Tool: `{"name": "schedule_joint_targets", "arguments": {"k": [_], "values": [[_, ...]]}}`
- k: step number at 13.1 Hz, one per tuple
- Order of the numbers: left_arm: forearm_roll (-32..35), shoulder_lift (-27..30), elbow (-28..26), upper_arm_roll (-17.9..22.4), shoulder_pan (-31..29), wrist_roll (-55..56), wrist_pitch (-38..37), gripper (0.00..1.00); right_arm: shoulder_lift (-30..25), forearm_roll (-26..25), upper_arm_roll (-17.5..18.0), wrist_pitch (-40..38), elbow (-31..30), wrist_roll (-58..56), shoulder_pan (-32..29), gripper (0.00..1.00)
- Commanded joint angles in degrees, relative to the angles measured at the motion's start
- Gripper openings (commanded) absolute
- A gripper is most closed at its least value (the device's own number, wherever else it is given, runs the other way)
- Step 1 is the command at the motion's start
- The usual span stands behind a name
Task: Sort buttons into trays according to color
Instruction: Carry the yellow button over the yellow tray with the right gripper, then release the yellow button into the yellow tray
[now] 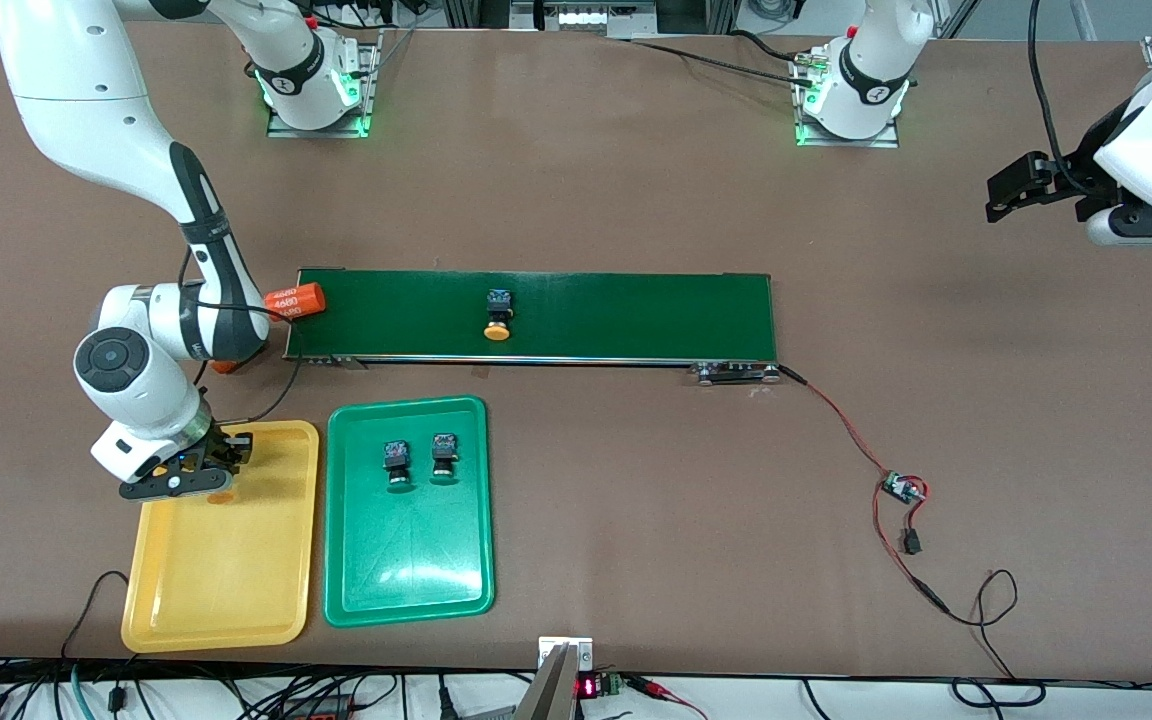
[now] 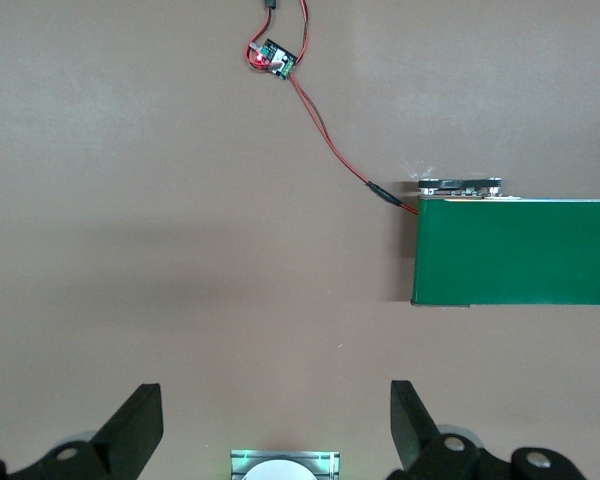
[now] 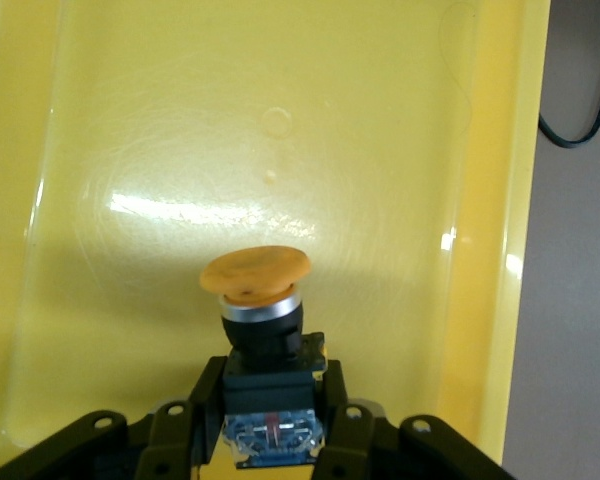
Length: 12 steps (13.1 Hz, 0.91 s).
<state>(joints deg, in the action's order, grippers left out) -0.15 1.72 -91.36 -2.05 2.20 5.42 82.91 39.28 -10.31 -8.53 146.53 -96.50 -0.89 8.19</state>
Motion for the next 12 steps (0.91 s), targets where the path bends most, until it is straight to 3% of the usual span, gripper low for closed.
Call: {"name": "schedule_joint_targets", "arguments": {"k": [1,3,6,12], "values": [[-0.3,-0.9,2.1,0.0,0.0,-0.9,-1.5,1.00,-0.3,-0.8,0.3,-0.1,0.9,-0.4,-0.1,0.79],[-0.3,-0.9,2.0,0.0,-0.1,-0.9,-1.5,1.00,-0.7,-0.8,0.3,-0.4,0.5,-0.3,-0.1,0.95],[-0.3,-0.9,2.1,0.0,-0.1,-0.9,-1.5,1.00,-4.5,-0.2,0.9,-2.1,-3.2,1.2,0.3,0.98],[-0.3,-0.9,2.1,0.0,-0.1,-0.9,-1.5,1.00,-17.9,1.3,12.4,-13.4,-14.8,21.2,0.4,1.00]]}}
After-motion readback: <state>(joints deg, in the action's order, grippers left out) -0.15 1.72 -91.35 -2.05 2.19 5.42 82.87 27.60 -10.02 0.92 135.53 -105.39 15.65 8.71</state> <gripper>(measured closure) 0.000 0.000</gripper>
